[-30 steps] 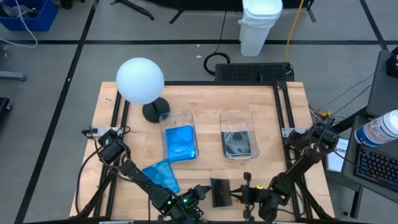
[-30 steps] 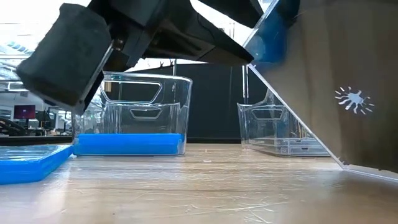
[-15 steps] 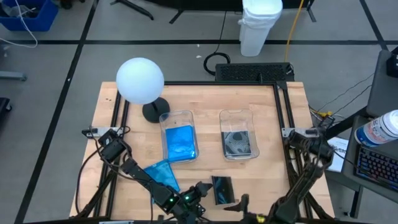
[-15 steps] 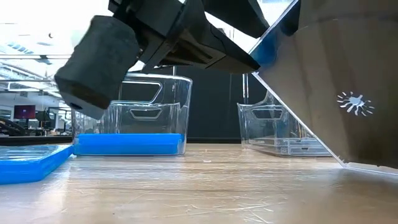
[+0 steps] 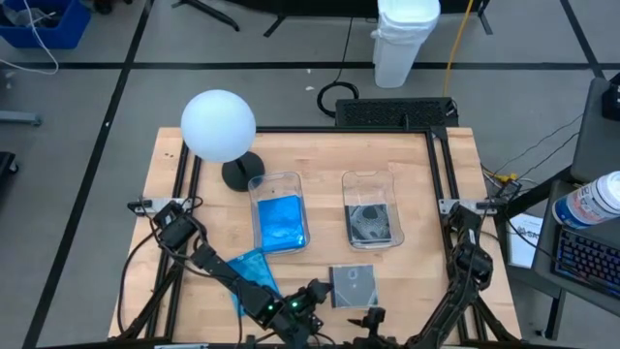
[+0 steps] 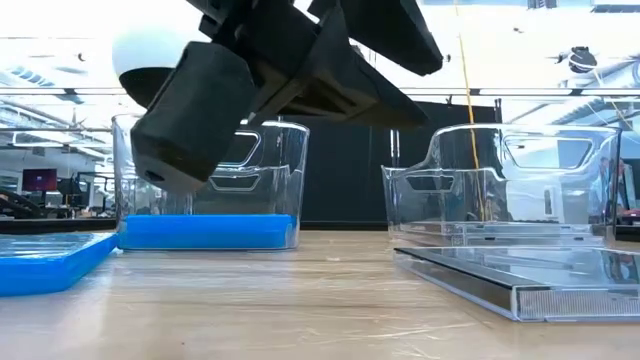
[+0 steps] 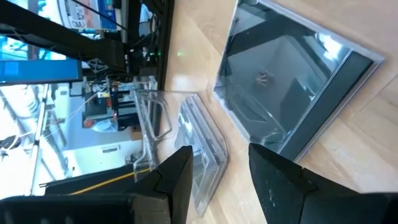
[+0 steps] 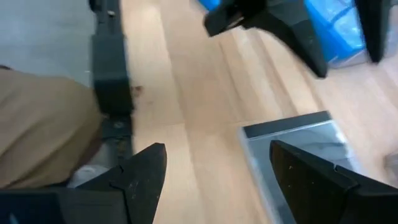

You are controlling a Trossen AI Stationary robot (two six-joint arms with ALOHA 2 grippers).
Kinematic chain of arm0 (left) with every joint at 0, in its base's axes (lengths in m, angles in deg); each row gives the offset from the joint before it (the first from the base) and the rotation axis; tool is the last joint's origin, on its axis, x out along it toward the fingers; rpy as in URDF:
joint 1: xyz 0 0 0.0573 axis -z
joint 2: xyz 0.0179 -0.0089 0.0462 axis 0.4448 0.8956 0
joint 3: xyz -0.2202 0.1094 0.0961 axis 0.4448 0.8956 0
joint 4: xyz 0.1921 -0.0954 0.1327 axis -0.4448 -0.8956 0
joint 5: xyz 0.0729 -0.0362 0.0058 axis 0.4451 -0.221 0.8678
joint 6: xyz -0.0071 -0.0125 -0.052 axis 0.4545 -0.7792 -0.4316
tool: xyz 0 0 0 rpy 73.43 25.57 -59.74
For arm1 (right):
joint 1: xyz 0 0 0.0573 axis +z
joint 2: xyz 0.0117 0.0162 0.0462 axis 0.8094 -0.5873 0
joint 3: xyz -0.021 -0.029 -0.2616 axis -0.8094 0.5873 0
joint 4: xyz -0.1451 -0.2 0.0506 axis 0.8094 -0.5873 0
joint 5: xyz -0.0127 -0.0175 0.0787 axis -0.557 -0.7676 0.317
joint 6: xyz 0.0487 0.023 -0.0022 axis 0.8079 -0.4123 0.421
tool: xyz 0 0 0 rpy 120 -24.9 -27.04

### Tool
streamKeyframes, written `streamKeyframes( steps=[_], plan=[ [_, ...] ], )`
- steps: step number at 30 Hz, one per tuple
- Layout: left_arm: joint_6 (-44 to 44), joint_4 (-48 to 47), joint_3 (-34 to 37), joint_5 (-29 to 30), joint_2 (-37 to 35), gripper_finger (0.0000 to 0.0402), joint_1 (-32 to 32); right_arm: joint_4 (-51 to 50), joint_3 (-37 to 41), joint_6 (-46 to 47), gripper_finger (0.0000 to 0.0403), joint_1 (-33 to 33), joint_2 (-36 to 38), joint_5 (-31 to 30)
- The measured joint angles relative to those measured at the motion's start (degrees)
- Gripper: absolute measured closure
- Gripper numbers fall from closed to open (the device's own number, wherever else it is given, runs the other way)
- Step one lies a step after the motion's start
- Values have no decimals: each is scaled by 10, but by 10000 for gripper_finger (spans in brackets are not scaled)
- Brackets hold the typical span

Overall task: Pick & place jewel cases by type
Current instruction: Put the black CD case into the right transparent bin

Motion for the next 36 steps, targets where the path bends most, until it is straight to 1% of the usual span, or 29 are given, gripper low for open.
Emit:
streamKeyframes(
  steps=[4,7,9,12,15,17,18,22,26,28,30,33,36],
  plan=[
    [-3,0,0,-25,0,240,-7,-20,0,4,131,-4,-1,-5],
    [0,-9,0,-33,0,240,-12,-87,0,43,137,-1,0,-11],
    [-1,-33,0,-43,0,240,-16,-154,0,98,146,0,0,23],
    [-6,-65,0,-63,1,240,-22,-274,1,211,166,2,0,110],
    [-20,-95,0,-86,1,240,-24,-345,1,269,197,6,0,195],
    [-25,-120,0,-113,1,240,-25,-341,1,264,225,9,1,239],
    [-27,-129,0,-129,1,240,-25,-339,1,252,242,11,2,250],
    [-27,-154,0,-189,1,240,-29,-341,4,250,316,13,6,269],
    [-15,-181,0,-236,1,240,-44,-342,29,257,388,14,16,270],
    [-2,-185,0,-260,1,240,-51,-342,53,267,396,15,27,270],
    [-1,-183,-1,-276,0,240,-55,-341,81,296,390,15,39,273],
    [-2,-183,-1,-269,0,240,-58,-328,133,336,389,16,72,290],
    [8,-183,-1,-249,0,240,-58,-262,206,352,400,23,117,300]
  ],
)
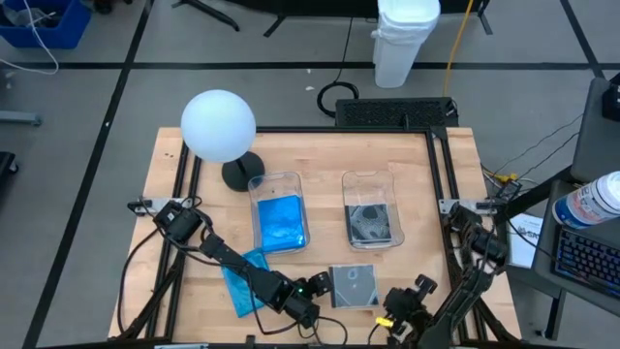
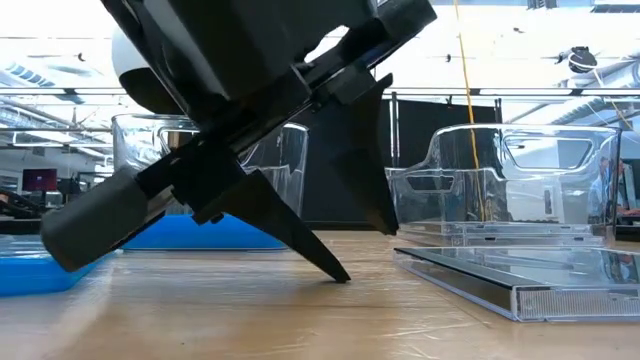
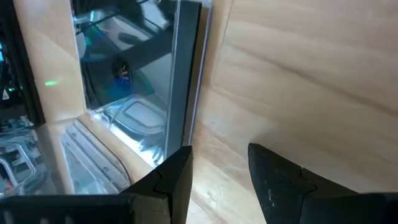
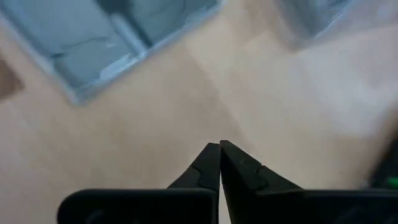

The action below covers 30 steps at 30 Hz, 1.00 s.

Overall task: Pick & place jewel cases by type
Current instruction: Put the black CD case into the right transparent bin

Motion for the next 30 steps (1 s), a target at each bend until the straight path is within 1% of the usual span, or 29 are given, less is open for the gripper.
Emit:
streamKeyframes(
  steps=[4,8,11,13,17,22,28,30],
  plan=[
    [6,0,0,6,0,240,0,132,118,11,401,0,82,14],
    [7,14,0,14,0,240,0,269,228,-11,402,-17,138,31],
    [19,21,0,24,0,240,2,355,290,-27,402,-33,172,32],
    [23,26,1,24,1,240,2,393,320,-42,402,-42,184,40],
    [32,27,1,6,1,240,0,420,348,-53,402,-52,192,40],
    [38,30,1,-45,1,240,-11,435,354,-59,402,-61,191,34],
    [41,63,-1,-64,18,240,-25,460,354,-77,403,-77,190,24],
    [44,76,-2,-58,26,240,-26,469,354,-93,403,-82,189,13]
  ],
)
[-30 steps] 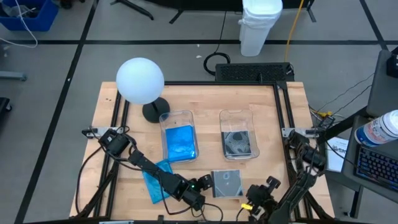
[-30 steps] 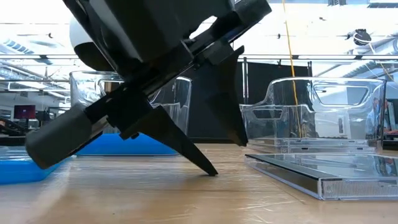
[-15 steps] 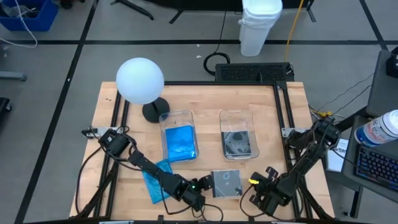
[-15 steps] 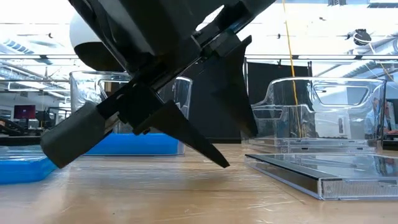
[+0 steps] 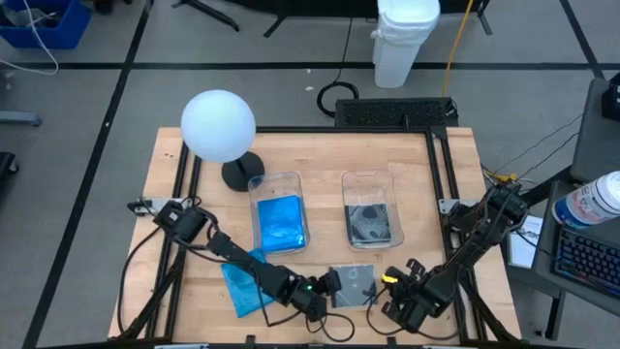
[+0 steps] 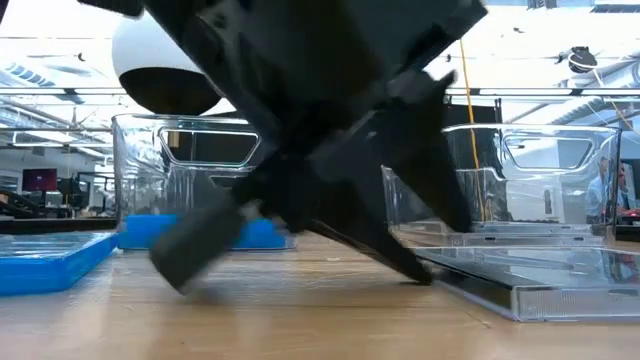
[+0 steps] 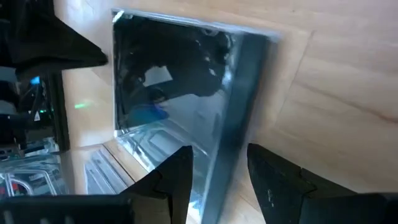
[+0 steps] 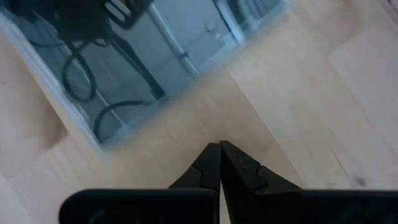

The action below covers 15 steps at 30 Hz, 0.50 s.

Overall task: Pick & place jewel cases by type
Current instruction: Put the black CD case into the right transparent bin

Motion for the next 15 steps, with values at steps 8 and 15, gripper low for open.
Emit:
streamKeyframes(
  steps=[8,15],
  plan=[
    [-1,4,1,-2,9,241,-2,122,36,-69,403,-32,2,-25],
    [-26,3,2,-6,9,240,-4,223,70,-80,403,-35,3,-33]
  ],
)
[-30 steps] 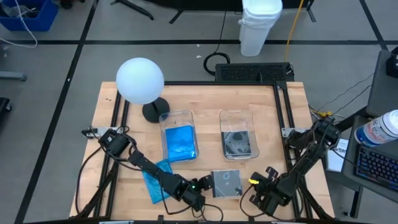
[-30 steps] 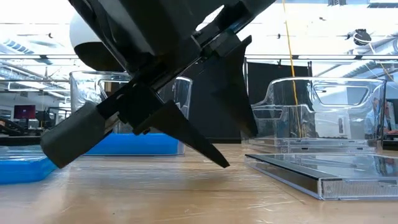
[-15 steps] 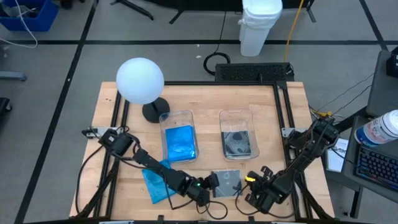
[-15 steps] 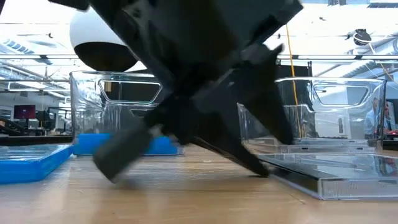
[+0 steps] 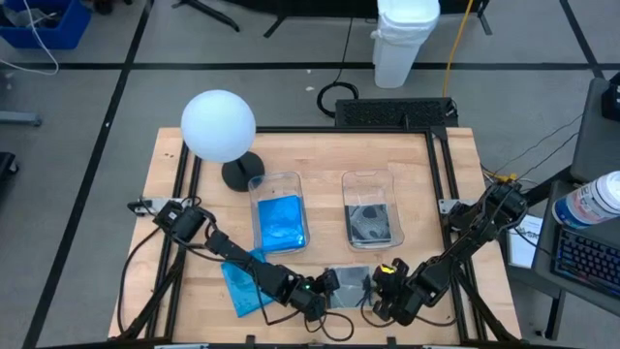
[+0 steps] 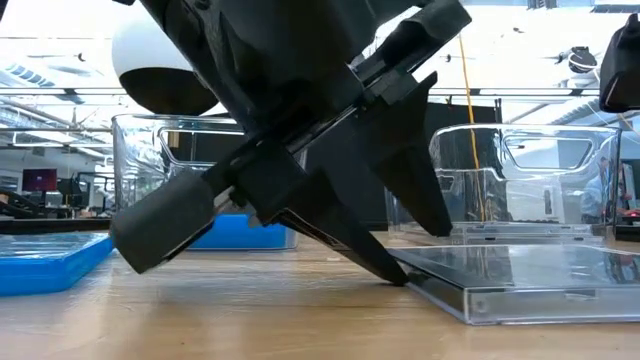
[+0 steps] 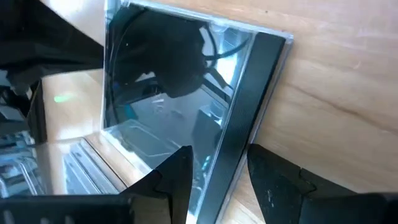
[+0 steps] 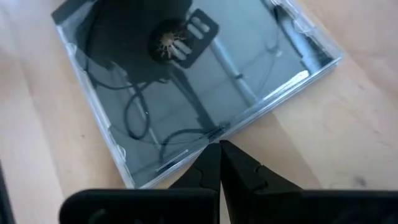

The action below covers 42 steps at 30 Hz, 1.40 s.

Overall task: Pick & place jewel cases by type
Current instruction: Put the black CD case into the right transparent bin

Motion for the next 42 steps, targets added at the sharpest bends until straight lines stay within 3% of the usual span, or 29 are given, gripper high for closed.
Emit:
streamKeyframes(
  steps=[6,15,29,38,42],
  plan=[
    [-21,16,3,30,0,240,4,57,4,-17,403,1,1,-1],
    [6,44,3,115,2,240,21,59,3,-18,403,5,1,4],
    [31,55,5,192,-18,240,35,65,3,-15,403,12,0,-9],
    [89,107,4,268,-22,241,37,85,4,-28,403,22,-2,-26],
    [131,179,-1,296,-26,241,37,87,4,-28,403,23,-3,-30]
  ],
)
